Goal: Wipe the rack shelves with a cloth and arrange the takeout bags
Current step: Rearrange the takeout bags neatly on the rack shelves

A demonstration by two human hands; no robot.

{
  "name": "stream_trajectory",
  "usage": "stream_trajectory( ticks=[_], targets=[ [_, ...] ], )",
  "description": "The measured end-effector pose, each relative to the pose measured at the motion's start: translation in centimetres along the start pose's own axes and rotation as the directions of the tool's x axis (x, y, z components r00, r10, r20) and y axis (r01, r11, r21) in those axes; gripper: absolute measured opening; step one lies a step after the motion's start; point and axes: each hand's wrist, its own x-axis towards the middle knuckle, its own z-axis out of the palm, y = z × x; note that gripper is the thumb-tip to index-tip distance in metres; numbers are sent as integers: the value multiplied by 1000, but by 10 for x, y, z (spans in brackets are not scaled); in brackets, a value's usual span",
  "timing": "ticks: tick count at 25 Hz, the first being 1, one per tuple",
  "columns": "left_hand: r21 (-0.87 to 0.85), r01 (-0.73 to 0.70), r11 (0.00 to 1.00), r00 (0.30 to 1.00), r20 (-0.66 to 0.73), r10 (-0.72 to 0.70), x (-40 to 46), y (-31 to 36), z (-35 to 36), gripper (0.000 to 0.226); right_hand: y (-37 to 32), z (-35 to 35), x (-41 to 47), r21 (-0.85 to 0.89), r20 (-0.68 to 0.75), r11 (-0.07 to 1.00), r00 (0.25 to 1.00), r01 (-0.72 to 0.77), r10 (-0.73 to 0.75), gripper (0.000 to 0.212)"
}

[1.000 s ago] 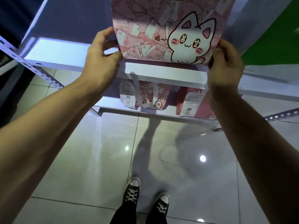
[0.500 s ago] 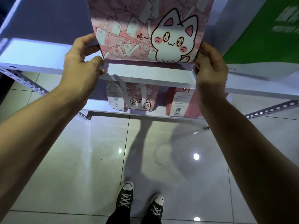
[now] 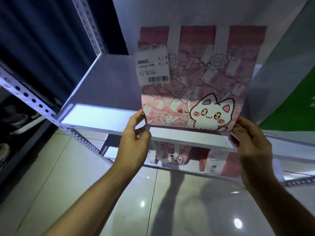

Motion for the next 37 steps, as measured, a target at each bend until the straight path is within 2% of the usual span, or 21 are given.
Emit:
stream_trajectory(
  ticks=[5, 9, 13, 17, 20, 22, 25, 28, 31, 34, 37],
  targets=[
    [42, 17, 999, 1000, 19, -18, 2, 5, -3, 61, -2, 4, 1, -82, 38, 996, 999, 32, -29, 36],
    [74, 19, 997, 999, 33, -21, 4, 10, -6, 55, -5, 7, 2, -126, 45, 992, 999, 13, -7, 37],
    [97, 22, 995, 999, 31, -25, 2, 5, -10, 56, -11, 12, -1, -162, -9, 987, 1000, -6, 4, 42],
    [130, -15, 991, 999, 52, 8, -7, -3, -15, 54, -12, 14, -15, -341, -55, 940, 998, -9, -10, 59],
    [178, -25, 984, 998, 56, 15, -25, -16, -20, 46, -5, 18, -44, -409, -74, 909, 991, 76, -116, 62],
    [198, -5, 980, 998, 57, -7, -36, -34, -23, 41, 6, 24, -65, -411, -75, 906, 986, 105, -148, 52],
    [215, 89, 973, 993, 57, -103, -44, -73, -25, 38, 45, 35, -89, -376, -46, 927, 999, 2, -20, 36],
    [228, 201, 953, 977, 19, -210, -37, -119, -28, 35, 90, 41, -93, -352, -22, 923, 987, -156, 158, 35],
    [251, 307, 918, 950, -21, -312, -16, -161, -30, 28, 130, 47, -79, -378, 12, 891, 961, -251, 276, 32],
    [287, 347, 893, 937, -58, -346, 17, -195, -29, 30, 164, 59, -57, -407, 43, 876, 953, -258, 301, 31],
    [361, 322, 875, 944, -48, -327, 44, -221, -28, 43, 205, 74, -32, -478, 44, 839, 947, -259, 317, 25]
  ],
)
